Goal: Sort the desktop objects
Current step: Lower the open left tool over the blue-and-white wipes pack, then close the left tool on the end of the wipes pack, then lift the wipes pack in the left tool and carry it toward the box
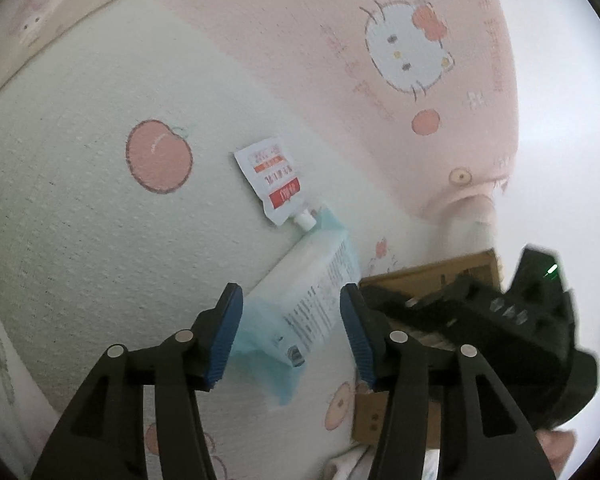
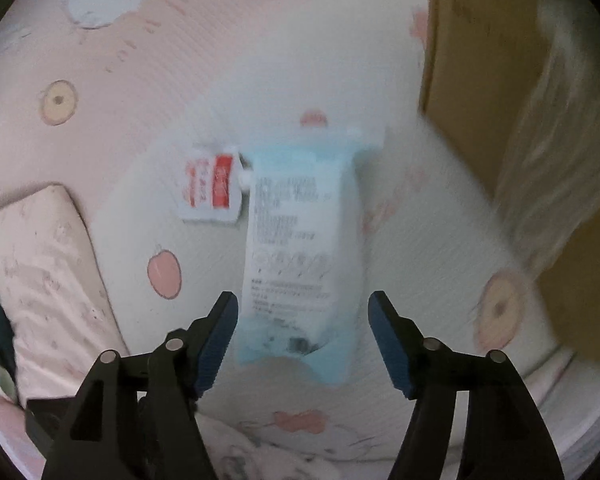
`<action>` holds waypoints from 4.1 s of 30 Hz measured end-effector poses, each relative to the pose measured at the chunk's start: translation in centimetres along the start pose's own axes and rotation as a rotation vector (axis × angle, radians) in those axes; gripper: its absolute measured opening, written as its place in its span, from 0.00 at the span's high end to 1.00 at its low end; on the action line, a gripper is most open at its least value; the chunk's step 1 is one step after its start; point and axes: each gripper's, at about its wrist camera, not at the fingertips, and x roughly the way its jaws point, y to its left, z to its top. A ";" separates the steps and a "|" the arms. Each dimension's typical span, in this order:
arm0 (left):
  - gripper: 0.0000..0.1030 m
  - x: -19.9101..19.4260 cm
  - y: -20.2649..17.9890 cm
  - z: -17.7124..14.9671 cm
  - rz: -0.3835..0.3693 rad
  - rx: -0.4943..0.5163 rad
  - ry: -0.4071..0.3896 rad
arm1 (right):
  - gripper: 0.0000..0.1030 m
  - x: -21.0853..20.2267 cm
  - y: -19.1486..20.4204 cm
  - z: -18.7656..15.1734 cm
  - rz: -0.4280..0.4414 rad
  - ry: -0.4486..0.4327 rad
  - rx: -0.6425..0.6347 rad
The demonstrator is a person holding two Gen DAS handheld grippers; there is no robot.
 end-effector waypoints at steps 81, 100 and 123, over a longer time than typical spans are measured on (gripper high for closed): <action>0.43 3.2 2.0 3.1 0.185 0.016 0.111 | 0.22 4.9 -1.1 7.6 0.128 0.121 -0.373; 0.44 3.8 -0.2 1.2 0.211 0.183 0.134 | 0.20 5.6 1.8 6.4 0.166 0.133 -0.442; 0.52 -4.3 -7.0 -0.2 0.191 0.359 0.027 | 0.44 -3.1 1.8 1.7 0.230 -0.082 -0.519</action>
